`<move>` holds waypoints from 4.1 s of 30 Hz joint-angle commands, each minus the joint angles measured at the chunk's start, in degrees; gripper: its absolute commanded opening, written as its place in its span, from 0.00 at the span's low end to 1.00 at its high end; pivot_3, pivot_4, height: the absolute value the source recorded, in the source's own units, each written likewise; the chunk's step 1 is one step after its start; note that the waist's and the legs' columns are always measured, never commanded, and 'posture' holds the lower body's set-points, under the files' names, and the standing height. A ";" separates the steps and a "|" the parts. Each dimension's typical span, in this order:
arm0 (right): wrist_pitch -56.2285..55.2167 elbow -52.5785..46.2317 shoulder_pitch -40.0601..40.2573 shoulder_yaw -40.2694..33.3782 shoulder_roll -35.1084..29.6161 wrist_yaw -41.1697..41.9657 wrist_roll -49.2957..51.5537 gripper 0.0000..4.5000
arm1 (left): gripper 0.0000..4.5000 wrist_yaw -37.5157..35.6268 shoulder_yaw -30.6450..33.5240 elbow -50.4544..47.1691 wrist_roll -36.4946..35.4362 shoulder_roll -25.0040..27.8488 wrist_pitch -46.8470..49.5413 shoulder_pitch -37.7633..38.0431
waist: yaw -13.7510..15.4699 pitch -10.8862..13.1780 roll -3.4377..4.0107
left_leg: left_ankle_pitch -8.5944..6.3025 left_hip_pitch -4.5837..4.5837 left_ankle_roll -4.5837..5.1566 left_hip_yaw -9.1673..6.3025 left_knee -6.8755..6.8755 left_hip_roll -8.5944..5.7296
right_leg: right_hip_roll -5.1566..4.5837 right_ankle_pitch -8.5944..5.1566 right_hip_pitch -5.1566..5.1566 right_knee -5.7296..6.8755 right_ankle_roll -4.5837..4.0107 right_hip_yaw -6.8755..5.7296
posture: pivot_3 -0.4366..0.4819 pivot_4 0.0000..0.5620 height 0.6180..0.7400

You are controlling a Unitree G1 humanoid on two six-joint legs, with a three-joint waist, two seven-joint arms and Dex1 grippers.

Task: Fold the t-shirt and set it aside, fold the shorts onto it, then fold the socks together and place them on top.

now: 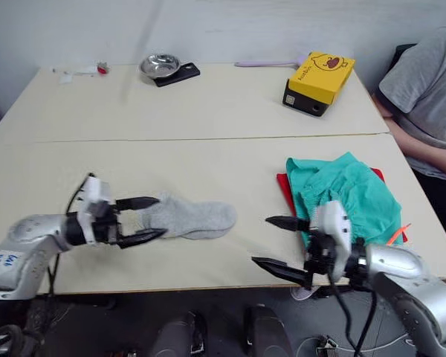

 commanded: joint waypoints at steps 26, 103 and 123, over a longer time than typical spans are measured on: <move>8.43 15.24 -17.96 27.06 18.12 -12.56 -27.11 0.55 | 0.42 -9.69 -8.28 23.49 12.15 2.47 -11.09 -12.30 | -0.86 -0.20 -0.36 | 0.51 -0.82 0.01 0.04 0.01 0.06 | -0.03 0.63 -0.91 0.13 -0.17 -0.24 | 0.48 0.27 1.00; 32.81 27.68 -38.24 10.81 17.59 -2.23 -14.34 0.60 | 0.56 20.58 0.62 -14.20 -17.93 -0.27 41.12 5.41 | -0.79 -0.02 -0.08 | 0.49 -1.07 0.02 -0.06 -0.16 0.02 | -0.07 0.72 -1.03 -0.22 -0.18 -0.30 | 0.48 0.27 1.00; 29.99 32.90 -39.69 11.25 18.89 -1.83 -14.94 0.25 | 0.00 19.85 -1.06 -12.30 -15.90 -2.25 37.38 6.54 | -0.63 -0.02 -0.08 | 0.49 -1.08 0.02 -0.06 -0.16 0.01 | -0.08 0.73 -1.02 -0.23 -0.17 -0.29 | 0.48 0.27 1.00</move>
